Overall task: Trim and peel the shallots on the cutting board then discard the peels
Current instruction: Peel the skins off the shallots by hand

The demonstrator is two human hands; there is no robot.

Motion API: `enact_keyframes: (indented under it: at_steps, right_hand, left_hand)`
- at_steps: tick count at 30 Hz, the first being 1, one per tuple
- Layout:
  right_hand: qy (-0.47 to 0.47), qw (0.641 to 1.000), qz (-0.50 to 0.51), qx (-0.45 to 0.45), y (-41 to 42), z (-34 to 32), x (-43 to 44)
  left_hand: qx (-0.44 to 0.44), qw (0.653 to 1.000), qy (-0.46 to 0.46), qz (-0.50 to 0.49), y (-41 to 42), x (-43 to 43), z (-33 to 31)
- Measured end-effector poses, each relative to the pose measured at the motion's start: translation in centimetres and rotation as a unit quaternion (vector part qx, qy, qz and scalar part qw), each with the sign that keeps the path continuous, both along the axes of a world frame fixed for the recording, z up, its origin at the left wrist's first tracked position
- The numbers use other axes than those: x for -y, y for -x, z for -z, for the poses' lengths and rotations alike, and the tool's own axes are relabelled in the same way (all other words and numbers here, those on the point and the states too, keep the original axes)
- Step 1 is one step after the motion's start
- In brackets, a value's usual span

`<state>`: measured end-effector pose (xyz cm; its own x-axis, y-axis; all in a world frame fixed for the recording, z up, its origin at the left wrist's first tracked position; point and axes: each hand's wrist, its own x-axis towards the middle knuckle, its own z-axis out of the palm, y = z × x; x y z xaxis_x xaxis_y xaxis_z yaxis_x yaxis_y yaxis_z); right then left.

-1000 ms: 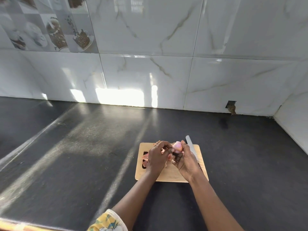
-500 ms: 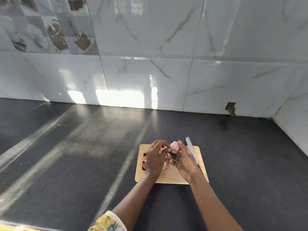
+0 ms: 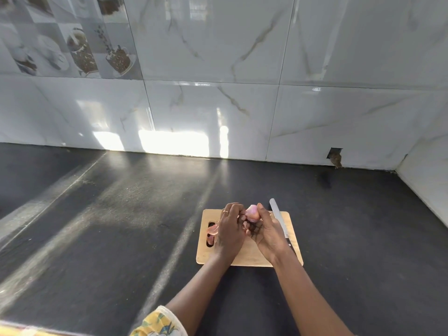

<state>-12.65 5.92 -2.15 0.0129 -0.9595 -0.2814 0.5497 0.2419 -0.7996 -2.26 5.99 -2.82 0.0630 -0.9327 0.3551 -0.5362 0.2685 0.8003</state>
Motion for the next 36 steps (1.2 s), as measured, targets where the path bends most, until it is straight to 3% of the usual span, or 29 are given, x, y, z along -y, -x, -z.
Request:
enact_keyframes:
  at_steps: [13, 19, 22, 36]
  right_hand:
    - [0.007, 0.996, 0.053, 0.078, 0.32, 0.22, -0.07]
    - [0.019, 0.994, 0.051, 0.093, 0.31, -0.38, -0.25]
    - [0.024, 0.997, 0.046, 0.064, 0.24, -0.52, -0.39]
    - [-0.02, 0.995, 0.063, 0.075, 0.24, -0.4, -0.55]
  left_hand:
    - [-0.149, 0.988, -0.028, -0.002, -0.35, -0.28, -0.61]
    - [-0.129, 0.989, -0.07, 0.013, -0.35, -0.1, -0.46]
    - [-0.162, 0.982, -0.098, -0.007, -0.27, -0.27, -0.74]
    - [-0.138, 0.981, -0.1, -0.088, -0.34, -0.03, -0.5]
